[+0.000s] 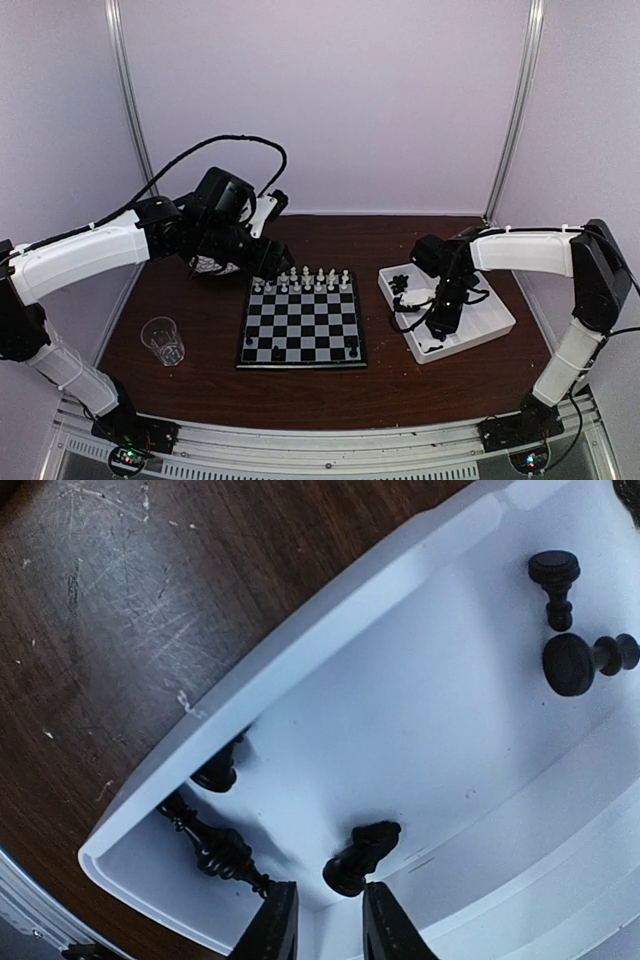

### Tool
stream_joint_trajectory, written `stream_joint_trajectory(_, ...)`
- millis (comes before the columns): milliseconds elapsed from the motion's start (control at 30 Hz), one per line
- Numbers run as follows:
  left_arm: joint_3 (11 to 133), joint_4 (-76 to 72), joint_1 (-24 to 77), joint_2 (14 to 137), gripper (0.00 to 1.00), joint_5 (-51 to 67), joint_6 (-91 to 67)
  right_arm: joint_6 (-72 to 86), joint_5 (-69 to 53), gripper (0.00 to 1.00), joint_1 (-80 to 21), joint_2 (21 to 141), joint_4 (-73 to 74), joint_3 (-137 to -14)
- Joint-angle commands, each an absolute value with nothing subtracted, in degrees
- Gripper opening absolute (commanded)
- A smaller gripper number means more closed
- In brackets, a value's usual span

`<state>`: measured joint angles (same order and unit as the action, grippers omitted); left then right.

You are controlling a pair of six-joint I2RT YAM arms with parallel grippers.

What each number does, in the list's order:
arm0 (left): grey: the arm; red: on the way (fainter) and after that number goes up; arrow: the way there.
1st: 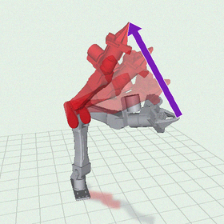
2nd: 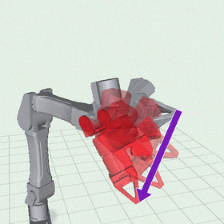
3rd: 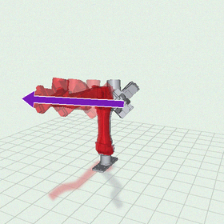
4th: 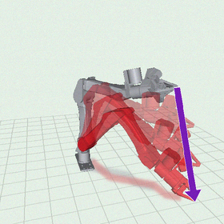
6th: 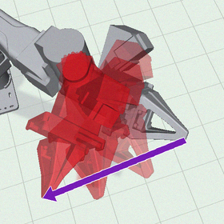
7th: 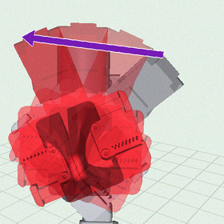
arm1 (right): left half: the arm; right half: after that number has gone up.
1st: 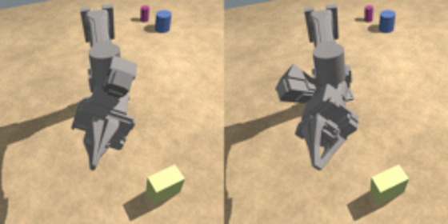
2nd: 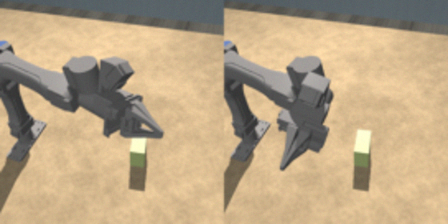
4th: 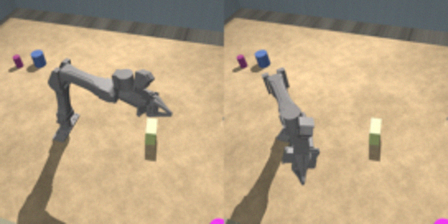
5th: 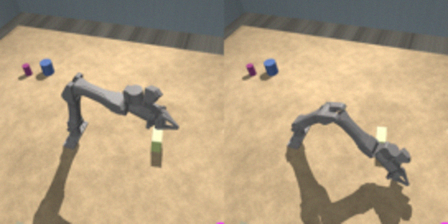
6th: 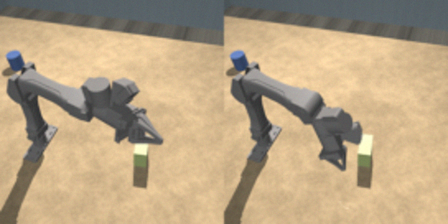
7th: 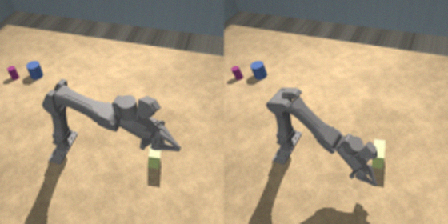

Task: Set up the chess pieces on the board
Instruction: Adjust the knight in the storage box, then pick up the knight from the storage box.

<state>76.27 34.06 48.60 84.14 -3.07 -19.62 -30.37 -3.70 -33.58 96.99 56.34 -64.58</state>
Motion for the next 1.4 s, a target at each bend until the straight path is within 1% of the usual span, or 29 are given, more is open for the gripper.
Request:
stream_joint_trajectory(0,75.82,30.77,48.99,84.88,0.70,-2.12,-19.33,-29.75,-1.23,0.27,-33.94,96.25,55.38,-64.36)
stream_joint_trajectory(167,75.58,30.83,49.43,84.99,0.70,-2.12,-19.42,-29.01,1.85,0.29,-33.93,98.08,54.82,-63.47)
stream_joint_trajectory(467,75.58,30.85,49.75,84.67,0.70,-2.16,-19.34,-28.39,2.36,0.33,-33.90,99.55,56.55,-62.76)
stream_joint_trajectory(700,75.59,30.85,50.00,84.81,0.70,-2.24,-19.34,-27.93,2.38,0.33,-33.92,102.35,56.07,-62.78)
stream_joint_trajectory(867,75.31,31.29,50.02,84.54,0.70,-2.53,-19.18,-27.33,2.29,0.31,-33.93,104.14,55.70,-63.32)
stream_joint_trajectory(967,75.15,31.22,50.05,84.51,0.70,-2.72,-19.16,-26.96,2.37,0.27,-33.84,104.27,54.91,-63.83)
stream_joint_trajectory(1100,75.30,31.21,50.09,84.91,0.70,-2.57,-19.16,-26.86,2.52,0.18,-33.66,103.50,55.03,-64.80)
stream_joint_trajectory(1267,74.90,28.15,50.04,85.70,0.71,-0.05,-18.46,-28.09,2.10,0.12,-33.33,97.04,55.37,-64.74)
stream_joint_trajectory(1367,74.82,25.34,50.05,86.82,0.71,5.32,-19.57,-29.02,-0.59,0.10,-32.89,92.76,56.90,-65.92)
